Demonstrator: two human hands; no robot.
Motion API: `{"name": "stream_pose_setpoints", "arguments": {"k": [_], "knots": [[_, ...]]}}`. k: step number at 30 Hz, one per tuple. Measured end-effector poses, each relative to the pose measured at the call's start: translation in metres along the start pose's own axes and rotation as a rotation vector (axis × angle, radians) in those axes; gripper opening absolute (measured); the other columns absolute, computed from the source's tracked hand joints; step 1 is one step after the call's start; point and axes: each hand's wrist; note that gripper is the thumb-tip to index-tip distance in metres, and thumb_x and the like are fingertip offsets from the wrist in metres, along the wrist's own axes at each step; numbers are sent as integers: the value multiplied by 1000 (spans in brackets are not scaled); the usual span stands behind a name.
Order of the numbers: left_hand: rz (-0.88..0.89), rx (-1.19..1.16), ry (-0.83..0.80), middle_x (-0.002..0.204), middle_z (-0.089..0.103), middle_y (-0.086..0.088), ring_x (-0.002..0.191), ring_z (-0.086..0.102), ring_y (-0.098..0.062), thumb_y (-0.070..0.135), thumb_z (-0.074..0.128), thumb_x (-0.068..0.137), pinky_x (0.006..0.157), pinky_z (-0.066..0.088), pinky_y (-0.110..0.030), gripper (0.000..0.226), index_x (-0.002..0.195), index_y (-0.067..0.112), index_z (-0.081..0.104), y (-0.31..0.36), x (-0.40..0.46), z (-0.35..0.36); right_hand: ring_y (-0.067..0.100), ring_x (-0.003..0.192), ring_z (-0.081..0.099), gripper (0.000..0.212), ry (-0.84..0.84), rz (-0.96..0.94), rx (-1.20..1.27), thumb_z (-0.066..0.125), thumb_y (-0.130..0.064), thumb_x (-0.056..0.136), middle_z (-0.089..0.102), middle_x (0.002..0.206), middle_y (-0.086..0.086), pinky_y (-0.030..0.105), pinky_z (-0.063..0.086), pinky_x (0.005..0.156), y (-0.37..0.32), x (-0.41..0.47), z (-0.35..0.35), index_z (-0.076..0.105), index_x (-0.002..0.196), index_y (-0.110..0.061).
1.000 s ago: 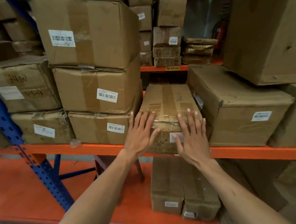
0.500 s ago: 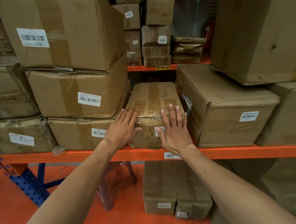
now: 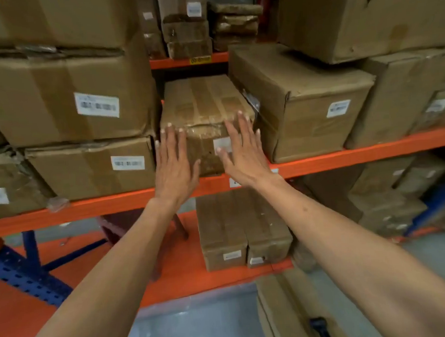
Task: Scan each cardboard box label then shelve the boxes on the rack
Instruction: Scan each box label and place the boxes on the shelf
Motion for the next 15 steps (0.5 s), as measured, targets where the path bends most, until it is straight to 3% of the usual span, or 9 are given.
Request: {"name": "stream_pose_setpoints", "arguments": {"k": [2,4,10,15], "knots": [[-30,-142,63,162,19,-27,151,18,-41,33,56,97,122,20,-53,75,154,-4,25,16,-38,19,27,162,2,71,73,58,152,52,-39,107,2,175,12,45,1,130,3,-39,7,22,166,-13],[-91,-281,-5,157,31,-28,146,30,-43,30,63,94,119,27,-53,73,150,-5,33,36,-82,47,25,159,19,72,45,159,175,60,-42,102,20,172,10,40,15,129,20,-88,19,33,162,-12],[-242,-515,-581,139,52,-24,130,50,-41,31,74,87,108,42,-44,63,135,-4,53,95,-220,122,29,130,58,79,-274,567,48,62,-68,82,57,145,7,37,49,103,107,-242,44,54,144,-20],[-271,-476,-966,148,46,-13,139,40,-28,51,66,89,112,34,-34,77,145,3,43,143,-322,167,28,132,56,93,-519,836,-31,59,-82,77,54,147,5,38,48,103,179,-367,62,50,146,-20]]}}
Point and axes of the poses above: each hand's wrist, its own x-axis towards the middle knuckle, its own z-axis out of the palm, y = z × x
